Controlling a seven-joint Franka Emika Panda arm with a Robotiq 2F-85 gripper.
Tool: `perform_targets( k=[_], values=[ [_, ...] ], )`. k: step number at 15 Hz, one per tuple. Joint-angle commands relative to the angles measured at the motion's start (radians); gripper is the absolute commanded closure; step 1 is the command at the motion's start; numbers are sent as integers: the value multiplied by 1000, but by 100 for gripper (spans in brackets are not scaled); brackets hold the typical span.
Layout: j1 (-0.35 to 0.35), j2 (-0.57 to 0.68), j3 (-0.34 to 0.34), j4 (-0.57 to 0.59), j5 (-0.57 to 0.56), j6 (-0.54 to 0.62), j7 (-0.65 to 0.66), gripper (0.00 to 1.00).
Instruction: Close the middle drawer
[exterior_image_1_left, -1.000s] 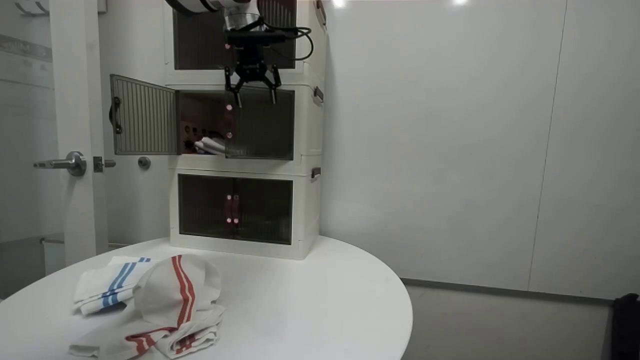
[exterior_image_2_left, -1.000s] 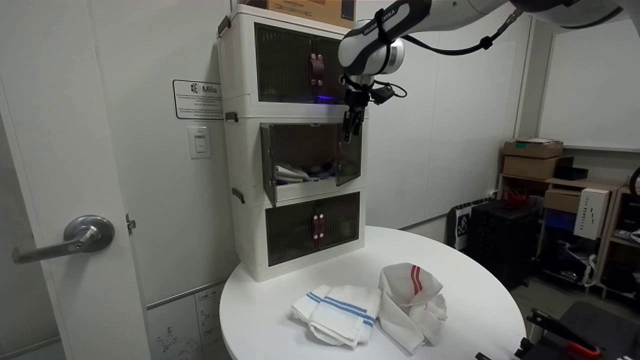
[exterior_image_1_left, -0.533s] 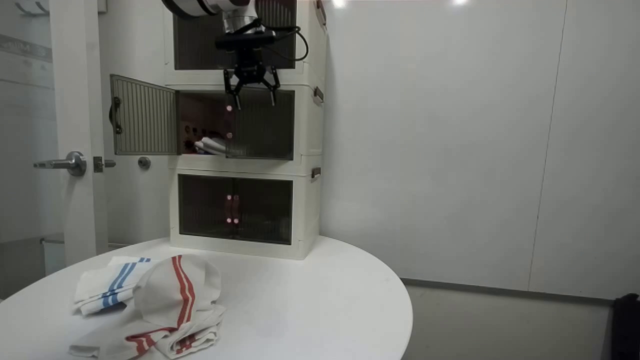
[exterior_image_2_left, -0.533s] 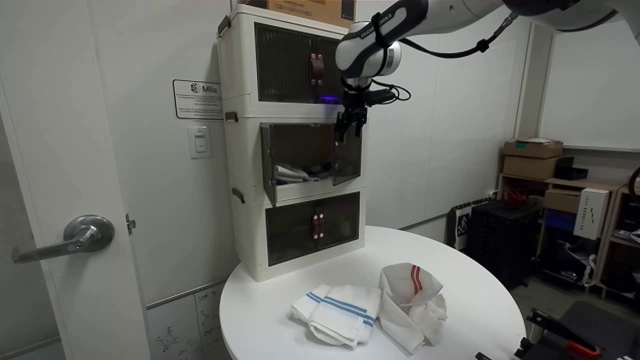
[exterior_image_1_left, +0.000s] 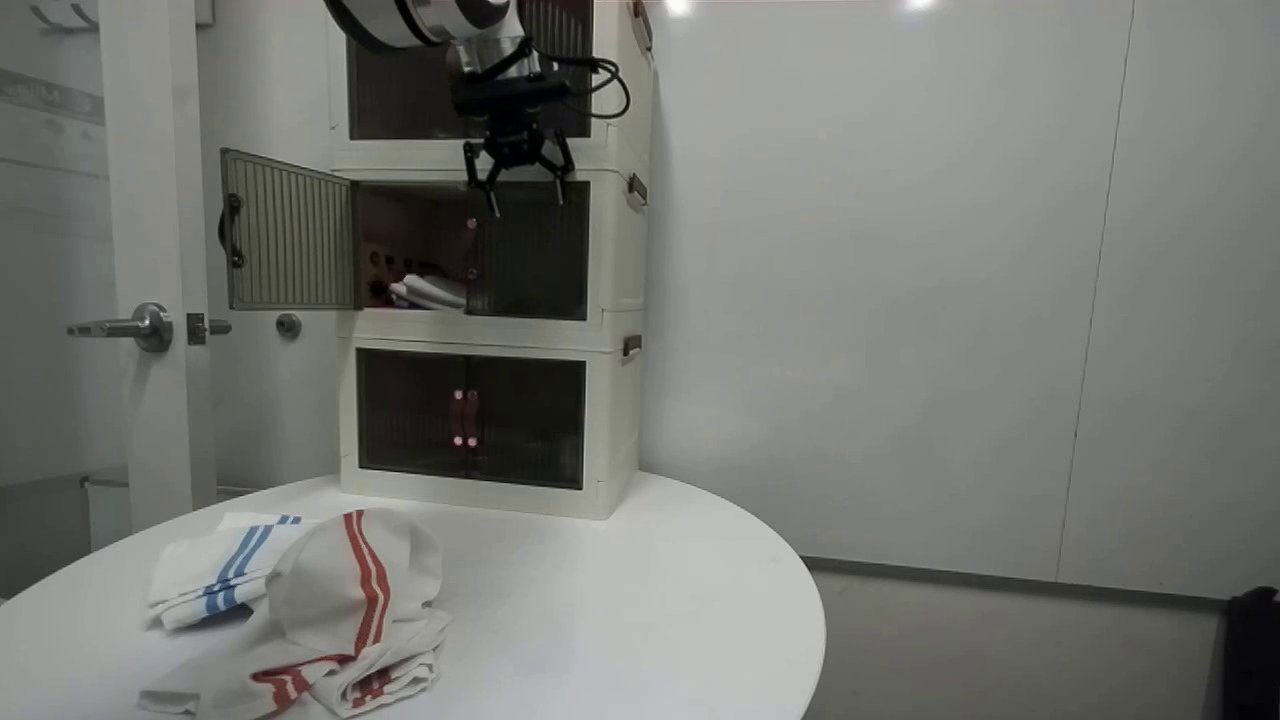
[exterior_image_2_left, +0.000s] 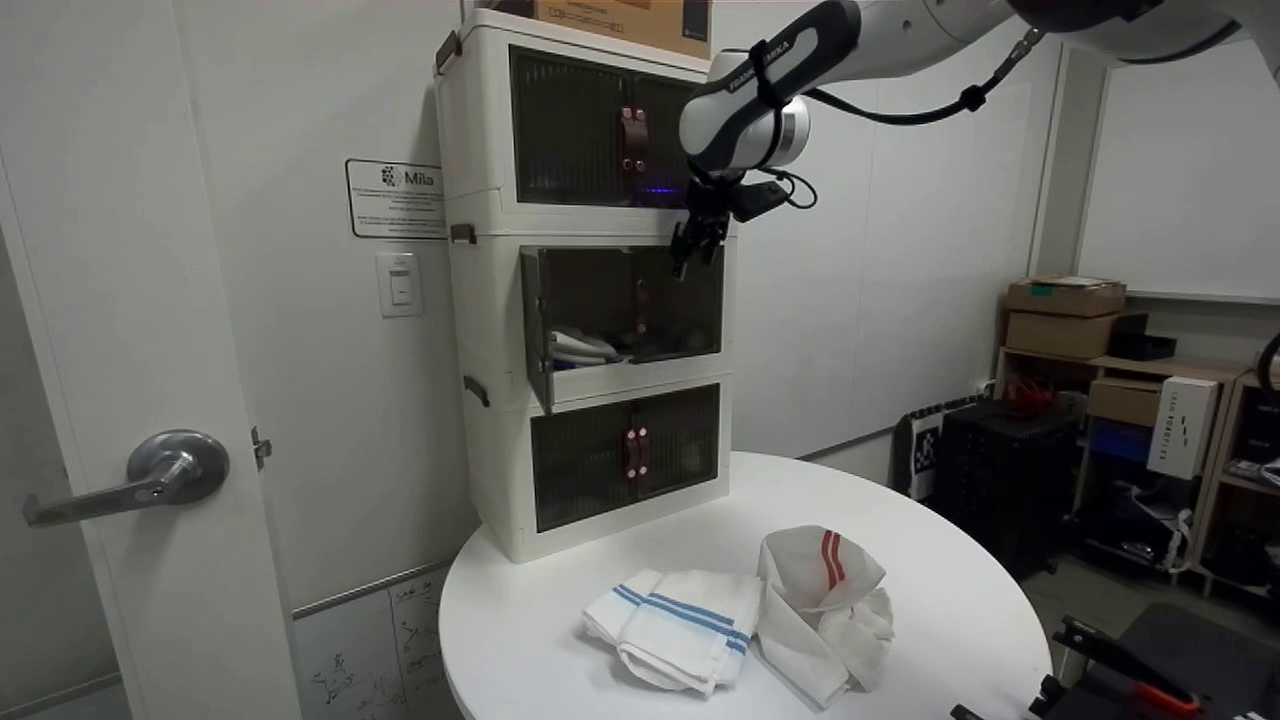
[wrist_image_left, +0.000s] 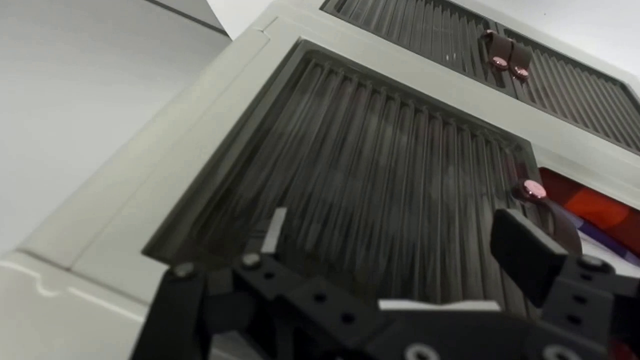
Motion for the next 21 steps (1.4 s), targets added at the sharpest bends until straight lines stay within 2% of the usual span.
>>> perform_targets(
  k=[1, 5, 9, 13, 17, 21],
  values=[
    [-37, -5, 36, -47, 56, 68, -94, 0],
    [-53, -33, 45, -77, 82, 49, -123, 0],
    [-20, -134, -30, -172, -33, -61, -37, 0],
    [4, -294, -66, -374, -130, -193, 75, 0],
    [24, -473, -42, -593, -94, -312, 155, 0],
    [57, -646, -25, -802, -39, -318, 198, 0]
  ],
)
